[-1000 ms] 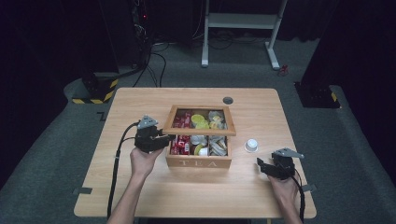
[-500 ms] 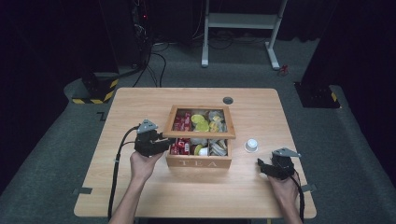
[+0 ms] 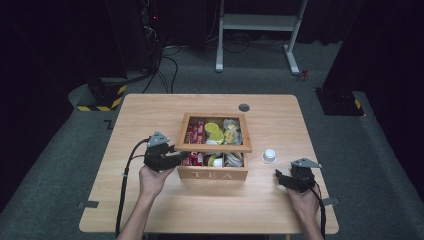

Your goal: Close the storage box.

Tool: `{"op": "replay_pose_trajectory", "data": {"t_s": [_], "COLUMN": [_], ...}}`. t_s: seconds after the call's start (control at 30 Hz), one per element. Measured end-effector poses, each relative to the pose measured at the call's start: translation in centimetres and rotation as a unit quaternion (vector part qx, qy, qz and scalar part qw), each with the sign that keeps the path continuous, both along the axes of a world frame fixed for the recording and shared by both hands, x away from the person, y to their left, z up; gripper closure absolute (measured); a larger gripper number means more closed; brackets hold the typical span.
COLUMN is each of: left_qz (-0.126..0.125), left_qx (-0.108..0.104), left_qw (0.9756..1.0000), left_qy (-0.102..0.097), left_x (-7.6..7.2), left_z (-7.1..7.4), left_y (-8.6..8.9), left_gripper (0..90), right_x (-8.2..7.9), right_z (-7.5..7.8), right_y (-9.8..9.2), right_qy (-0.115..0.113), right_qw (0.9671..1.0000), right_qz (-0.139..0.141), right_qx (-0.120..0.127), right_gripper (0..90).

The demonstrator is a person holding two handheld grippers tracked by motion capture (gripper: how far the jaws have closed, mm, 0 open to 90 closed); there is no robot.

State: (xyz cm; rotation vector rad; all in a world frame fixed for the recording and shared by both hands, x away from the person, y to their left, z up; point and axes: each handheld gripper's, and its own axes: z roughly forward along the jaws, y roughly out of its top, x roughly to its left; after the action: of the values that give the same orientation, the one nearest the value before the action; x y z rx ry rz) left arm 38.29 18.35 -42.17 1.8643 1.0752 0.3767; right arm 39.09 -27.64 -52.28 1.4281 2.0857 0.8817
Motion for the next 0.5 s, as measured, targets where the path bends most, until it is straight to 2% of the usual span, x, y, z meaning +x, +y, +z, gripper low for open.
{"op": "replay_pose_trajectory", "data": {"t_s": [0.2, 0.3, 0.5], "left_qz": [-0.007, -0.011, -0.012], "left_qx": [0.005, 0.013, 0.012], "left_qw": [1.0, 0.9999, 0.9999], "left_qy": [0.002, -0.001, -0.003], "left_x": [-0.5, -0.6, -0.8], "left_z": [-0.8, -1.3, -1.7], "left_y": [-0.1, -0.1, -0.1], "left_gripper": [48.4, 48.0, 47.4], "right_x": [0.0, 0.0, 0.0], "right_z": [0.0, 0.0, 0.0], "right_y": [0.0, 0.0, 0.0], "right_qy": [-0.001, -0.001, -0.001], "right_qw": [1.0, 1.0, 1.0], "right_qz": [0.001, 0.001, 0.001], "right_qx": [-0.001, -0.001, -0.001], "right_gripper": [30.3, 30.7, 31.0]}}
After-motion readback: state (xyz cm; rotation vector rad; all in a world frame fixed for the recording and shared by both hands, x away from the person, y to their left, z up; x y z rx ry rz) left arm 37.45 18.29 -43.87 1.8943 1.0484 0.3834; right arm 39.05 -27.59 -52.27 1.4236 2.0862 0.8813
